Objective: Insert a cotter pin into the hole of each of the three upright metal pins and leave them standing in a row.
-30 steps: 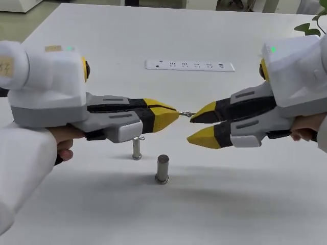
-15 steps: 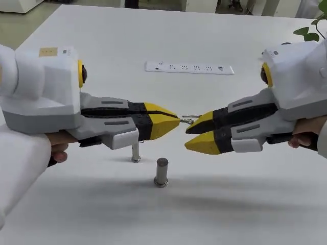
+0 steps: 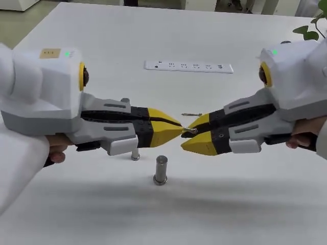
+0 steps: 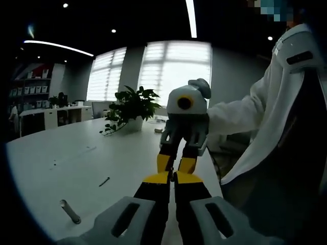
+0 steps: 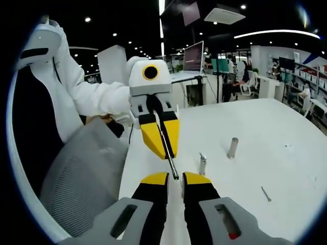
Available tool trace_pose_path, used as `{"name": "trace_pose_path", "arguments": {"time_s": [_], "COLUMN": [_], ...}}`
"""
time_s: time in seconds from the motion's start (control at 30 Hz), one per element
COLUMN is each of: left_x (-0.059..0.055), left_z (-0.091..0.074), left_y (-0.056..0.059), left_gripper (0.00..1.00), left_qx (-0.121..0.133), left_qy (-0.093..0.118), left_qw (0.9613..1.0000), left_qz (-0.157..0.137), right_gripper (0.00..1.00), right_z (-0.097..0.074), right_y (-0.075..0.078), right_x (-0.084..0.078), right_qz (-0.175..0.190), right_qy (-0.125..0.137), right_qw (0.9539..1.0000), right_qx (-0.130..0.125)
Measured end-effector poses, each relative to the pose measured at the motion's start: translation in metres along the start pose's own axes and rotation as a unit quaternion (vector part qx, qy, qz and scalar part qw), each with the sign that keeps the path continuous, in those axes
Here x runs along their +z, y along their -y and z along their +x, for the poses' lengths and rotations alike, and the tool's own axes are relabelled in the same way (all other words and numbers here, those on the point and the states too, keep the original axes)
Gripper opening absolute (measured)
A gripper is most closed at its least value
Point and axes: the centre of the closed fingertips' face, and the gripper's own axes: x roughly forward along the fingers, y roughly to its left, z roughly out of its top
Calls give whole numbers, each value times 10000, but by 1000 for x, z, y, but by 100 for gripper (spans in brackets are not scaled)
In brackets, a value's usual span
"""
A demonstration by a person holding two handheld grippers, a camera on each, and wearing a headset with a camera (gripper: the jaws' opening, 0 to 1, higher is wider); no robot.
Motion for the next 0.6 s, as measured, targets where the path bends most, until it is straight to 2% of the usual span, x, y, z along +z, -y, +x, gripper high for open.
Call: {"name": "trace_pose_path", "arguments": {"time_s": [0.1,0.4,0.6], "left_x": [-1,-8,-21], "left_z": [0,-2,-3], "left_y": [0,0,1], "left_gripper": [0,0,0], "left_qx": [-5,-73,-109], "left_qy": [-34,-226,-416], "left_qw": [10000,9997,9991], "left_qz": [-9,86,-7], "right_gripper": [0,0,0], "right_z": [0,2,6], "right_y": [0,-4,-5], "right_x": [1,-2,-8], "right_qz": [-6,-67,-104], "right_qy": [4,-133,-290], "right_qw": [10000,9998,9994], "right_qx": [13,96,167]}}
